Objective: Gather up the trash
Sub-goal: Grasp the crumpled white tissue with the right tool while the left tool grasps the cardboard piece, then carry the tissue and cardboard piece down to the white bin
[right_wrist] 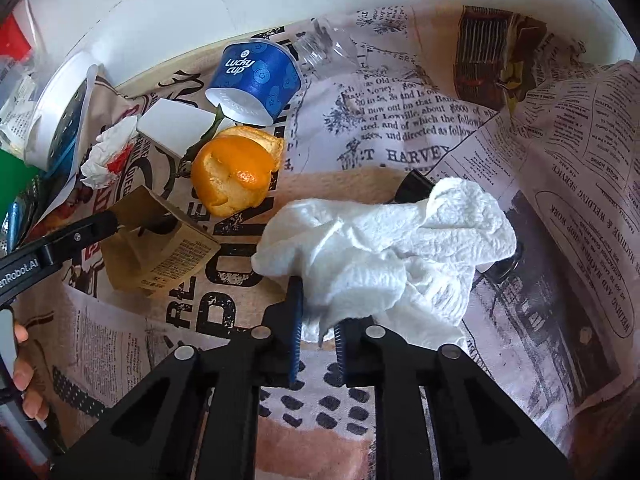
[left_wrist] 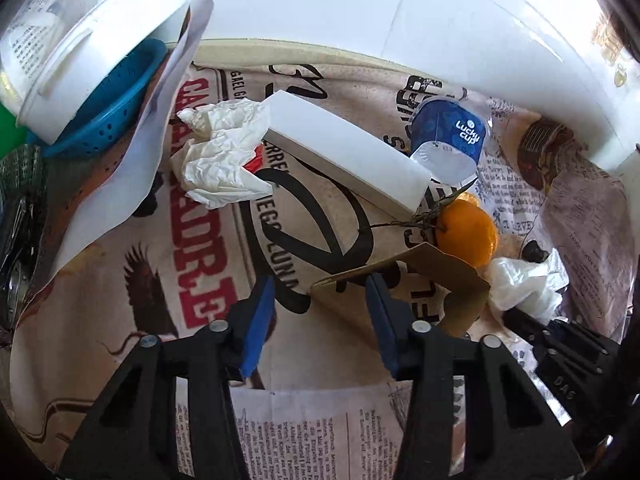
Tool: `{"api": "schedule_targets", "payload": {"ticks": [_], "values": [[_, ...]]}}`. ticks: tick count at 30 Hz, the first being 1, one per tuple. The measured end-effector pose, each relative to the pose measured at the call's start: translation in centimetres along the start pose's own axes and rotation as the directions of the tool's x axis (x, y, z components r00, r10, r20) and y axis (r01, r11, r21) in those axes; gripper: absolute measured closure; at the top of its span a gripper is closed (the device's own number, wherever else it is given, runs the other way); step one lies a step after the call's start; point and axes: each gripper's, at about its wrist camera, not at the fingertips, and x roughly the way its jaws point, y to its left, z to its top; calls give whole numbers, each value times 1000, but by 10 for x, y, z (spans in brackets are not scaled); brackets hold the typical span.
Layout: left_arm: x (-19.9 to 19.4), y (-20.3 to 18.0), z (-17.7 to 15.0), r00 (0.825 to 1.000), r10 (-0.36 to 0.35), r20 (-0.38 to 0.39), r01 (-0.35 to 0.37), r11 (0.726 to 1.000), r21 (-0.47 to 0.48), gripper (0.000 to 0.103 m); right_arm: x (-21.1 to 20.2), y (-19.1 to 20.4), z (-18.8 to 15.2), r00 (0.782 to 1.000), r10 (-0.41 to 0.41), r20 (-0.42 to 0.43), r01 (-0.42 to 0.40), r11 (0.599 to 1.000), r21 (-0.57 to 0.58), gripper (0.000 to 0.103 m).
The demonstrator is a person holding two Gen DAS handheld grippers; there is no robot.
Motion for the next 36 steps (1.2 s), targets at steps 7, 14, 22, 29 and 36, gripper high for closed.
{"api": "schedule_targets", "payload": {"ticks": [7, 14, 22, 29, 36], "values": [[13, 9, 0, 998, -63, -24, 62, 997, -54, 83, -15, -12, -3, 999, 28, 19, -29, 999, 29, 95], [-7, 4, -9, 999, -40, 26, 40, 999, 23, 91, -45, -9, -8, 997, 34, 73, -37, 999, 40, 95], [-64, 8, -22, 991, -66, 118, 56, 994, 90, 92, -85, 3, -19, 987, 1, 158, -14, 996, 86, 95], [-136, -6, -42, 969, -84, 233, 29, 973, 231, 92, -143, 13, -44, 964, -27, 265, -7, 992, 126, 95], [-198, -33, -75, 948, -129, 290, 46, 959, 278, 92, -200, 23, -76, 942, -24, 336, -11, 995, 101, 95]]}}
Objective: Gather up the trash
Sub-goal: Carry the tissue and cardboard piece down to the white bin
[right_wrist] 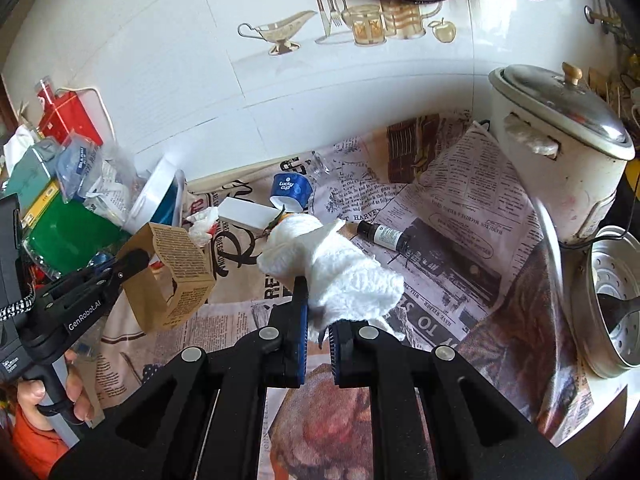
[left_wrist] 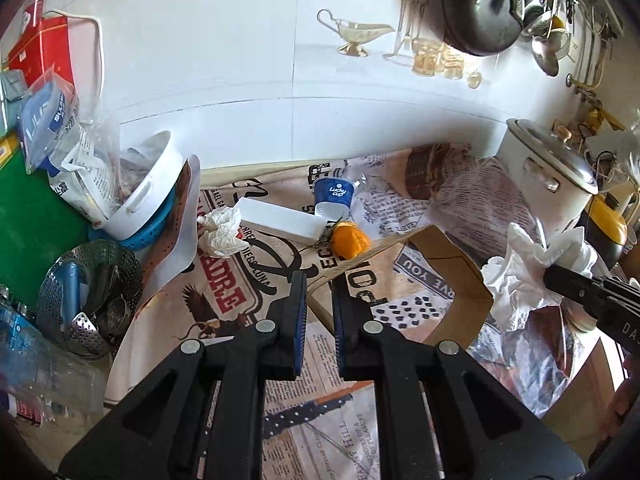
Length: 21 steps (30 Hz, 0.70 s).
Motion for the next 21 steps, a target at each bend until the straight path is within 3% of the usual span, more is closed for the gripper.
{"api": "schedule_targets", "payload": {"ticks": [6, 9, 21], "values": [[-45, -36, -22, 1000, -14, 21, 14, 1000, -19, 92, -49, -8, -20, 998, 35, 45, -34, 999, -25, 95], [-63, -61, -44, 1000, 14, 26, -14, 1000, -14, 92, -73, -17, -38, 997, 60, 53, -58, 997, -42, 95], [-131, -173, -173, 996, 81, -24, -82, 992, -96, 92, -161, -82, -142, 989, 146, -26, -148, 981, -127, 95]]}}
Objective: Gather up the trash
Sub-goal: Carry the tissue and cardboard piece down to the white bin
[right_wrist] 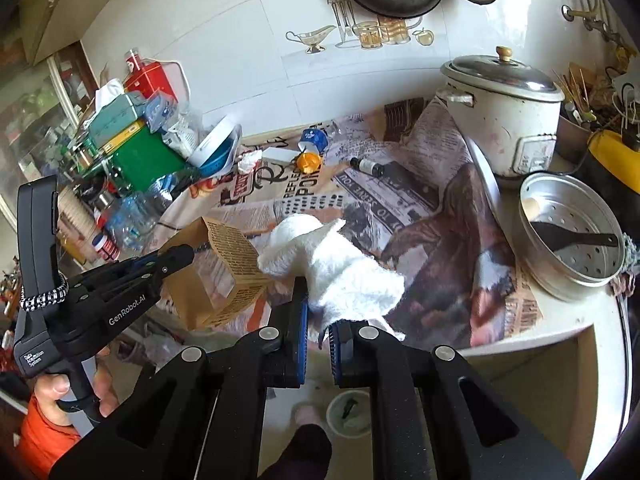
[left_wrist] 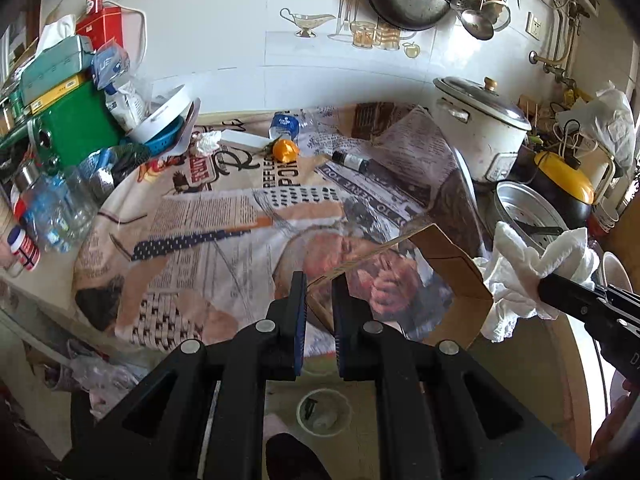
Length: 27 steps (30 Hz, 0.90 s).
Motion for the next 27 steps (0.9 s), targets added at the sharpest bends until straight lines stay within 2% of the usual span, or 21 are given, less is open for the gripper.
{"api": "schedule_targets", "payload": {"ticks": [8, 13, 19, 27], "values": [[-22, -23, -63, 995, 35, -94, -38, 999, -28, 92, -24, -17, -52, 994, 18, -104, -18, 1000, 1, 95], [-8, -18, -88, 988, 42, -152, -48, 998, -37, 92, -12, -25, -80, 987, 32, -157, -28, 999, 28, 95], [49, 1, -130, 967, 43, -251, -54, 998, -35, 92, 43, -35, -116, 967, 36, -251, -15, 996, 84, 95], [156, 50, -206, 945, 18, -326, -26, 999, -20, 92, 163, -50, -193, 940, -7, -341, 62, 987, 150, 95]]}}
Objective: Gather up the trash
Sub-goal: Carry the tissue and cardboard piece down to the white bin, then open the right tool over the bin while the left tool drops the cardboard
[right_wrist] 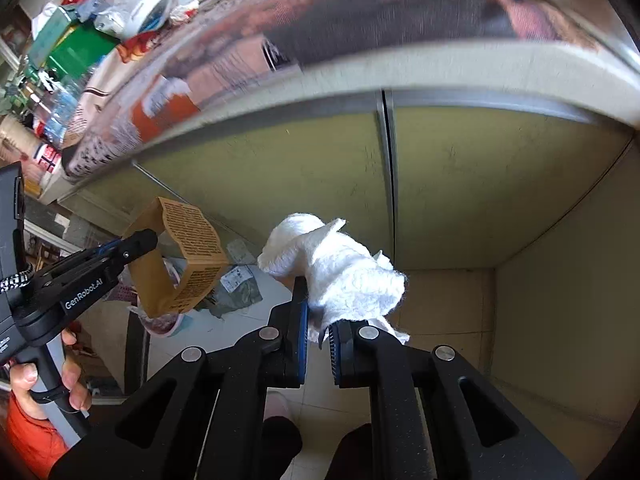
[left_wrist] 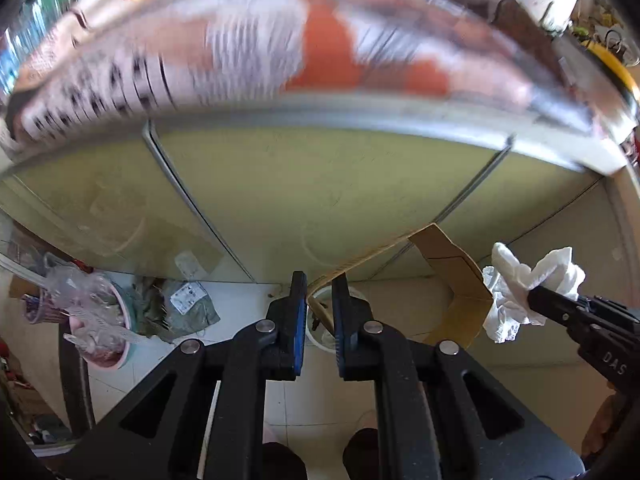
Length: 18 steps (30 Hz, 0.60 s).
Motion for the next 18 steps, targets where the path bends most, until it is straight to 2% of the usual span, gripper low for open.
{"api": "schedule_targets", "payload": {"ticks": [10, 14, 18], "values": [[169, 65, -67, 996, 10, -87, -15, 998, -58, 92, 206, -23, -42, 993, 15, -120, -8, 998, 57, 95], [216, 78, -85, 995, 29, -93, -35, 997, -67, 92, 282, -38, -58, 980, 53, -193, -40, 997, 72, 94], [247, 86, -98, 994, 36, -102, -43, 997, -66, 92, 331, -48, -72, 971, 49, -235, -41, 998, 39, 91]]}}
